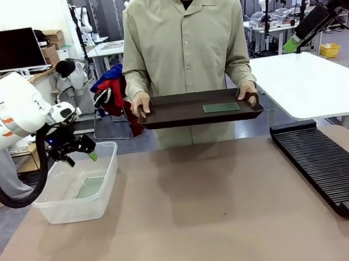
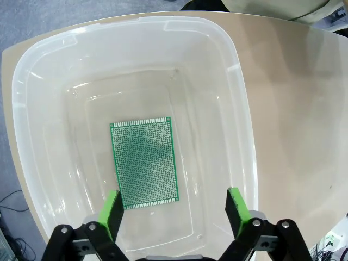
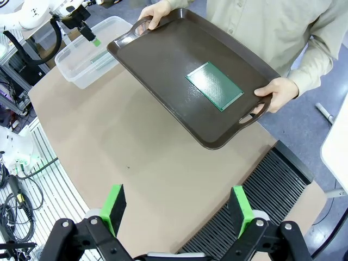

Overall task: Sort PCBs into racks and boxes based on the side picked up.
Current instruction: Pick up the Blank PCB handed by the Human.

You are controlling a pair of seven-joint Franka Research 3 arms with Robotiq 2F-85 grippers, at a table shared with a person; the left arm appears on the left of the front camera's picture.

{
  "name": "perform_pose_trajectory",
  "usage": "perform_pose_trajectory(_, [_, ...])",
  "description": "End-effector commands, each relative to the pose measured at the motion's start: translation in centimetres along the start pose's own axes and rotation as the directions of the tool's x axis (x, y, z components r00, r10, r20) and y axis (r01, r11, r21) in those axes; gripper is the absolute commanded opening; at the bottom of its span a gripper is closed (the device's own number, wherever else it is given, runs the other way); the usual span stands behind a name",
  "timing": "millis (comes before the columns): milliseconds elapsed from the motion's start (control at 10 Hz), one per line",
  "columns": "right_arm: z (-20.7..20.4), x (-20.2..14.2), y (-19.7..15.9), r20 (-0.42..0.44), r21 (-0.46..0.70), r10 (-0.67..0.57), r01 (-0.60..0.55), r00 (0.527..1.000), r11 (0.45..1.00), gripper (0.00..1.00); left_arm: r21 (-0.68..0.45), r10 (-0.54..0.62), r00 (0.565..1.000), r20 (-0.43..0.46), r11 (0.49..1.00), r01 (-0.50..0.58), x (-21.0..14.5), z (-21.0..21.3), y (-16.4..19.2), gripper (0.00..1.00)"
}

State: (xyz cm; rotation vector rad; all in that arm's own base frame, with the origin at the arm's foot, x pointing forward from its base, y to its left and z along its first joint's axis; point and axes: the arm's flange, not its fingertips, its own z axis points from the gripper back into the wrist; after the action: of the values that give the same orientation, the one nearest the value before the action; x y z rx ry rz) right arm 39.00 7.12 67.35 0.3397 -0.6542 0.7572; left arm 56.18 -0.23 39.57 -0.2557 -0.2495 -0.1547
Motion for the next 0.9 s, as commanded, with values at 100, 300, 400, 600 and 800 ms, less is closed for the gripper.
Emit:
perform_pose_trajectory(100, [-0.2, -0.1, 0.0, -0.003, 0.003, -0.001, 0.001, 1.0, 1.0, 1.0, 0.004, -0.001, 1.0, 0.0, 1.0, 0.001, 0.1, 0.0, 0.2, 1.0])
perform_pose_trajectory(300, [-0.2, -0.1, 0.0, -0.003, 0.003, -0.001, 0.001, 1.0, 1.0, 1.0, 0.004, -0.001, 1.0, 0.0, 1.0, 0.001, 0.1, 0.0, 0.2, 1.0])
perform_pose_trajectory(400, [-0.2, -0.1, 0.0, -0.003, 0.003, -0.001, 0.001, 1.0, 1.0, 1.0, 0.0, 0.0, 1.0, 0.0, 1.0, 0.0, 0.0, 0.0, 0.0, 1.0])
perform_pose_trajectory(600, [-0.2, -0.1, 0.0, -0.003, 0.003, -0.001, 0.001, 1.0, 1.0, 1.0, 0.074, -0.085, 0.995, 0.043, 0.994, 0.082, 0.4, 1.9, 1.5, 1.0])
perform_pose_trajectory(800, [-0.2, -0.1, 0.0, -0.003, 0.003, -0.001, 0.001, 1.0, 1.0, 1.0, 0.139, -0.147, 0.989, 0.02, 0.98, 0.143, 0.4, 4.1, 2.3, 1.0])
